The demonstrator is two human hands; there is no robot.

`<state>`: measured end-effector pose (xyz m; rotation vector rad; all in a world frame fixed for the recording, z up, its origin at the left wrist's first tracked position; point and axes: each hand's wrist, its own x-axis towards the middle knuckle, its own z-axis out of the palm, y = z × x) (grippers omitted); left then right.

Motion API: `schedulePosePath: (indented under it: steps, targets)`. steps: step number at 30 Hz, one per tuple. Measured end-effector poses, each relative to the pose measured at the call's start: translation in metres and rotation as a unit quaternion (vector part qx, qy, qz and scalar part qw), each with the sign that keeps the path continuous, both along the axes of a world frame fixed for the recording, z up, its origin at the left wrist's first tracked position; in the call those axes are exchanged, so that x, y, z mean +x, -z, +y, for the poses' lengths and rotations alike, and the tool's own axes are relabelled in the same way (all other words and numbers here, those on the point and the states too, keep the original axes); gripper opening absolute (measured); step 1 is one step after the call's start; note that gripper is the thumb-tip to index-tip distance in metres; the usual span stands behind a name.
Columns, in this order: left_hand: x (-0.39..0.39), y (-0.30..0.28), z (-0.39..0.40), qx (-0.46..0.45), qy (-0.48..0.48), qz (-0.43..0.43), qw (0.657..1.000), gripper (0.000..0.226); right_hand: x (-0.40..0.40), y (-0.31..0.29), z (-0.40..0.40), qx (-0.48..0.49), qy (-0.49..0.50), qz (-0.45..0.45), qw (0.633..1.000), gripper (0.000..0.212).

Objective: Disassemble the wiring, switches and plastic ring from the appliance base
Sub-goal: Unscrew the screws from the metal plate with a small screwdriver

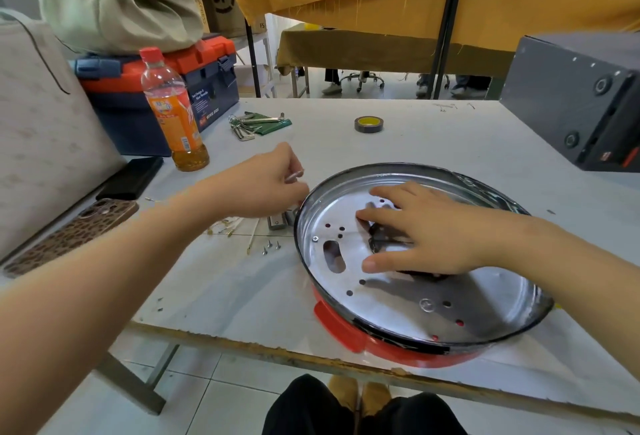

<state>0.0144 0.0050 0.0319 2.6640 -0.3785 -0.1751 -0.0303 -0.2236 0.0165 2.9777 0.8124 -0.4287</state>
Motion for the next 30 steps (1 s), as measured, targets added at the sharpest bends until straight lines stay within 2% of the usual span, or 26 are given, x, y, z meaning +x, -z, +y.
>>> schedulePosePath:
  steps: [2,8,11,17,30]
  targets:
    - [-0.005,-0.010,0.006,-0.006,0.029,0.016,0.999,0.003,-0.001,0.005,-0.001,0.003,-0.005,0.019,1.000,0.101]
    - [-0.015,-0.031,0.009,0.125,0.159,-0.025,0.979,0.018,0.002,0.012,-0.007,-0.002,-0.001,0.049,0.999,0.101]
    - [-0.017,-0.032,0.001,0.168,0.198,-0.036,0.965,0.017,0.004,0.015,-0.008,-0.015,-0.005,0.061,0.998,0.100]
    - [-0.010,-0.036,-0.011,0.258,0.230,-0.082,0.935,0.006,0.002,0.019,-0.010,0.004,-0.006,0.063,0.998,0.097]
    - [-0.004,-0.039,-0.023,0.311,0.290,-0.022,0.905,0.013,0.003,0.021,-0.009,0.014,-0.010,0.053,0.998,0.095]
